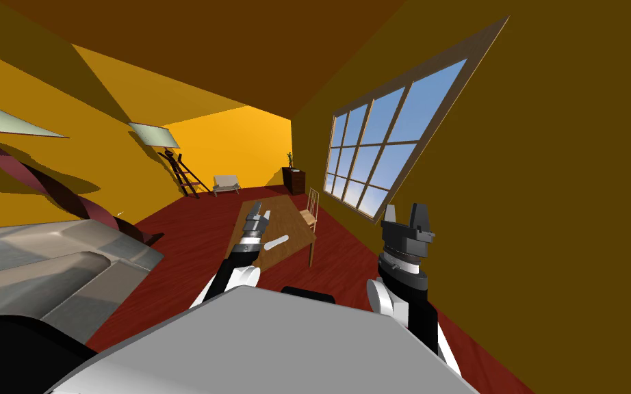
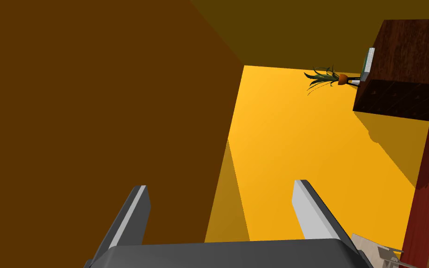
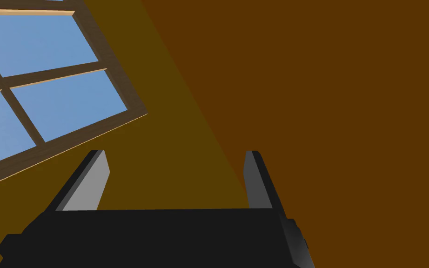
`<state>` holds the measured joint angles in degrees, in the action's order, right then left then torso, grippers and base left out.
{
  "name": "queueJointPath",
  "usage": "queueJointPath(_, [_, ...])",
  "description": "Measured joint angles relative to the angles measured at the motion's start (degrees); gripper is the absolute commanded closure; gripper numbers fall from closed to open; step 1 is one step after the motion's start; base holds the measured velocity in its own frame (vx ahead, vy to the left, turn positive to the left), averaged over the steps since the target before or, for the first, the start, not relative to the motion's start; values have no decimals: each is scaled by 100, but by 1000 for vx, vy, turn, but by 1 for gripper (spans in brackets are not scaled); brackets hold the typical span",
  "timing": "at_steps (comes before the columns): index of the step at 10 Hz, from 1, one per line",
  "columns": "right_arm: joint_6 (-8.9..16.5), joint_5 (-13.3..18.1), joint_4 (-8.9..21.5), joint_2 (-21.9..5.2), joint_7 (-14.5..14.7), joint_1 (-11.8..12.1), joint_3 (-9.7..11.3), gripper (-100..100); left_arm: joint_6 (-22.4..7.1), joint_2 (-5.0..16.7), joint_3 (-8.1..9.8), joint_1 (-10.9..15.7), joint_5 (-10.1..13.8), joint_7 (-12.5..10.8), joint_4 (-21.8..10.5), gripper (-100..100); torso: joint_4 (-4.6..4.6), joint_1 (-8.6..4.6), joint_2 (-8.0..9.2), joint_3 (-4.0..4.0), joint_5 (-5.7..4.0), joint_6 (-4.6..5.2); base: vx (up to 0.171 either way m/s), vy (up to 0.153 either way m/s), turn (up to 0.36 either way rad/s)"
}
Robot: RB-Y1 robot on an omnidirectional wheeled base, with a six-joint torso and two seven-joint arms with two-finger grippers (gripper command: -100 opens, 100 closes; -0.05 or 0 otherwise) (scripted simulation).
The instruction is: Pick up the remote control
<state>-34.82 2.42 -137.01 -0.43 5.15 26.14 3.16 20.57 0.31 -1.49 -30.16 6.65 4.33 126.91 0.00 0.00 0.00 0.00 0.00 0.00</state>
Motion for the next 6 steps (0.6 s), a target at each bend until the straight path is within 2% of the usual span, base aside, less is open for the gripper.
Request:
queueJointPath(3, [0,0,0,0,0,0,0,0,-250,342,15,121,81,6,-180,-100,1,7,5,3,2,0,-18,13,24])
queueJointPath(4, [0,0,0,0,0,0,0,0,-332,439,-38,134,99,36,-311,-100,1,8,7,4,2,0,-29,15,34])
queueJointPath(5, [0,0,0,0,0,0,0,0,-399,612,-5,240,170,23,-566,-100,1,10,8,5,3,0,-19,8,7])
queueJointPath(6, [0,0,0,0,0,0,0,0,-489,704,34,278,217,-3,-626,-100,2,6,7,4,1,0,-14,9,19])
